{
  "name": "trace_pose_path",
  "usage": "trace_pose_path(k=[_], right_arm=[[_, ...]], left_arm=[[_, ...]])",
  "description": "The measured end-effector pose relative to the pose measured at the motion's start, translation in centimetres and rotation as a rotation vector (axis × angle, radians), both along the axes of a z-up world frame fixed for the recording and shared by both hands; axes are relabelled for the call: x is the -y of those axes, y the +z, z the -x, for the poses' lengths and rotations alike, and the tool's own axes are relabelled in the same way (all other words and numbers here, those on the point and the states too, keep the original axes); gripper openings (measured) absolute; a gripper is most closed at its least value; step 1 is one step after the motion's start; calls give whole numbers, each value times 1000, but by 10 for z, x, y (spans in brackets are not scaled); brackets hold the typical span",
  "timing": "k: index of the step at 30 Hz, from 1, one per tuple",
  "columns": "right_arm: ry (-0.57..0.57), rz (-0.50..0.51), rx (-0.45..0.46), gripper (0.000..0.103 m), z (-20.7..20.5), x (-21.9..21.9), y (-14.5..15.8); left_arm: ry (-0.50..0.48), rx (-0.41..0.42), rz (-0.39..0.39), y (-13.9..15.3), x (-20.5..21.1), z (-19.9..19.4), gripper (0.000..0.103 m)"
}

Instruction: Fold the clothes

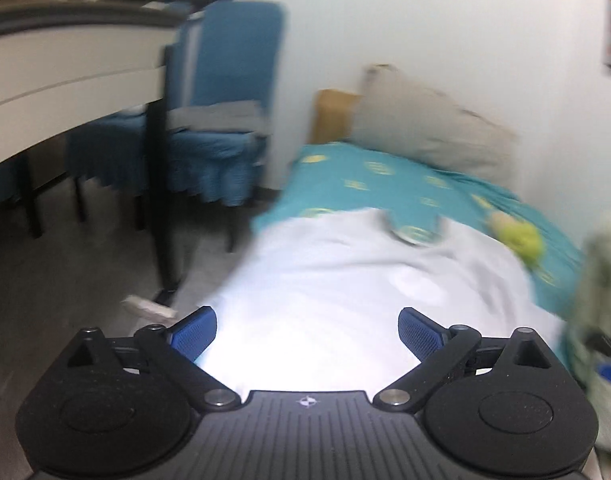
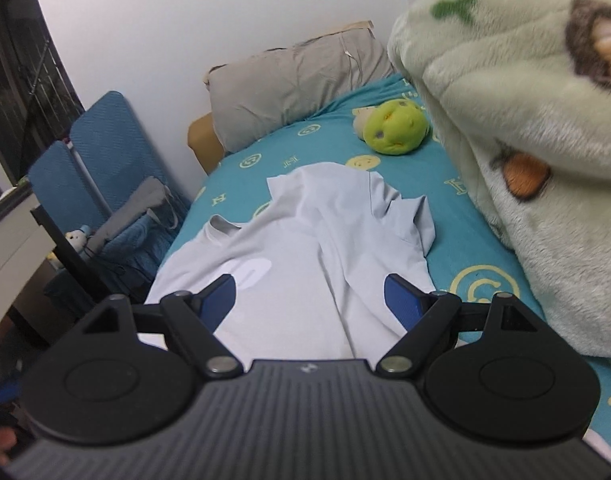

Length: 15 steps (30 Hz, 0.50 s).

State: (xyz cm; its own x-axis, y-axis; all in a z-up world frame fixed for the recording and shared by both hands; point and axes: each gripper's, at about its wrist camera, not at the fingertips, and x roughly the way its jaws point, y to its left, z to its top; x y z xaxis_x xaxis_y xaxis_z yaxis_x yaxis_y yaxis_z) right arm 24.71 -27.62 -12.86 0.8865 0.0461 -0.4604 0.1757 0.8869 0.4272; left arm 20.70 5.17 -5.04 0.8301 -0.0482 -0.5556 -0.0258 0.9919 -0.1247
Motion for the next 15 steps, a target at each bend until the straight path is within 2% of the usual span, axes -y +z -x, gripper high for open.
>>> trace_pose_path(k=[4, 6, 8, 10, 12, 14, 15], right_arm=[[5, 10, 10, 83, 15, -2, 7], [10, 20, 2, 84, 21, -3, 7], [25, -10, -12, 85, 23, -1, 5], [41, -100, -27, 85, 24, 5, 1], [41, -246, -41, 85, 20, 16, -7], [17, -376, -48, 85, 12, 30, -14], [-3, -407, -53, 85, 5, 35, -17]], left_arm=[[-50, 6, 3, -2, 27, 40, 103], [-68, -4, -21, -5, 37, 45, 103], [-78, -6, -45, -8, 45, 47, 103], [-79, 5, -52, -11, 46, 44, 103], [-78, 11, -39, -14, 41, 40, 103], [-73, 2, -16, -20, 34, 32, 103], [-70, -6, -3, -23, 31, 28, 103]])
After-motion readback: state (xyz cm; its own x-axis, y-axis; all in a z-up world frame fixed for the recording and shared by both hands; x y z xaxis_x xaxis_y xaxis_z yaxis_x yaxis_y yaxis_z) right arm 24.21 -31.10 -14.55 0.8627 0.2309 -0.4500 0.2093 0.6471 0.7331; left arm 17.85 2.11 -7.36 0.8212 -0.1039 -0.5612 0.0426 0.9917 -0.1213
